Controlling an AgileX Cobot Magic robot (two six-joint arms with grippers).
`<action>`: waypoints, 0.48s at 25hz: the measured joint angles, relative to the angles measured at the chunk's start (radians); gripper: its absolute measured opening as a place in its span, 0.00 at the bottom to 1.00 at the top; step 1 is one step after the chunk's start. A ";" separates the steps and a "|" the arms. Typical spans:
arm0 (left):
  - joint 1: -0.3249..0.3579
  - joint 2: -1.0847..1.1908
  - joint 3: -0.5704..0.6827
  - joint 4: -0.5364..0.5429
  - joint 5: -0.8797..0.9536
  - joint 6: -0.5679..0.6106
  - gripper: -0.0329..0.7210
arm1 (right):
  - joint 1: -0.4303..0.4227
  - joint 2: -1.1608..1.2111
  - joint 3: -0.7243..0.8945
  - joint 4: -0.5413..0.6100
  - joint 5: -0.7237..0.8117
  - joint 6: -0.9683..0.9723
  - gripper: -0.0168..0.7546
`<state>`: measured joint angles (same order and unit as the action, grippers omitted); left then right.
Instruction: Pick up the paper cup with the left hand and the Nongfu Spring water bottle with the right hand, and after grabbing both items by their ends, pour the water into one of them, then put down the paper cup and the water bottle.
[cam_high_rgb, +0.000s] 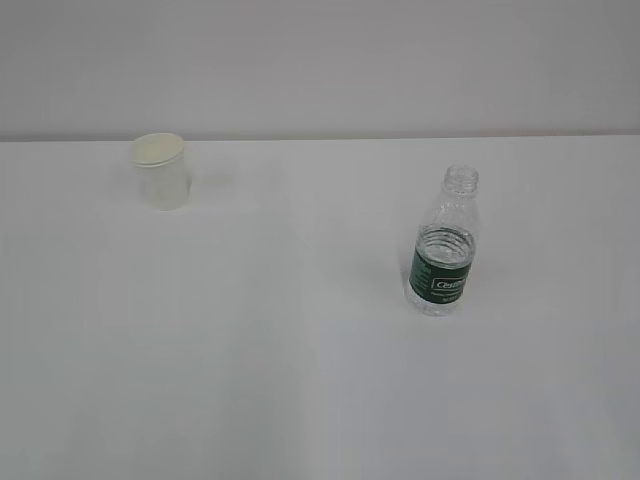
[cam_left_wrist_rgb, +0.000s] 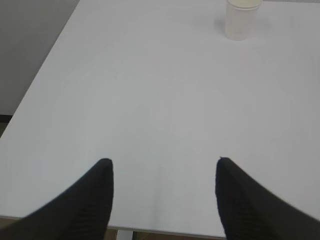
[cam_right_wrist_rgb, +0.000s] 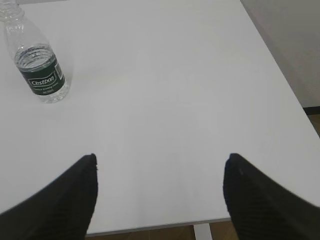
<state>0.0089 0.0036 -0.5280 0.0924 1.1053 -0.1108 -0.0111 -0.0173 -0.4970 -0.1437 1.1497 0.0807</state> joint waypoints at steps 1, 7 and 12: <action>0.000 0.000 0.000 0.000 0.000 0.000 0.65 | 0.000 0.000 0.000 0.000 0.000 0.000 0.78; 0.000 0.000 0.000 0.000 0.000 0.000 0.65 | 0.000 0.000 0.000 0.000 0.000 0.000 0.78; 0.000 0.000 0.000 0.000 0.000 0.000 0.65 | 0.000 0.000 0.000 0.000 0.000 0.002 0.78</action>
<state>0.0089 0.0036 -0.5280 0.0924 1.1053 -0.1108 -0.0111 -0.0173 -0.4970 -0.1437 1.1497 0.0828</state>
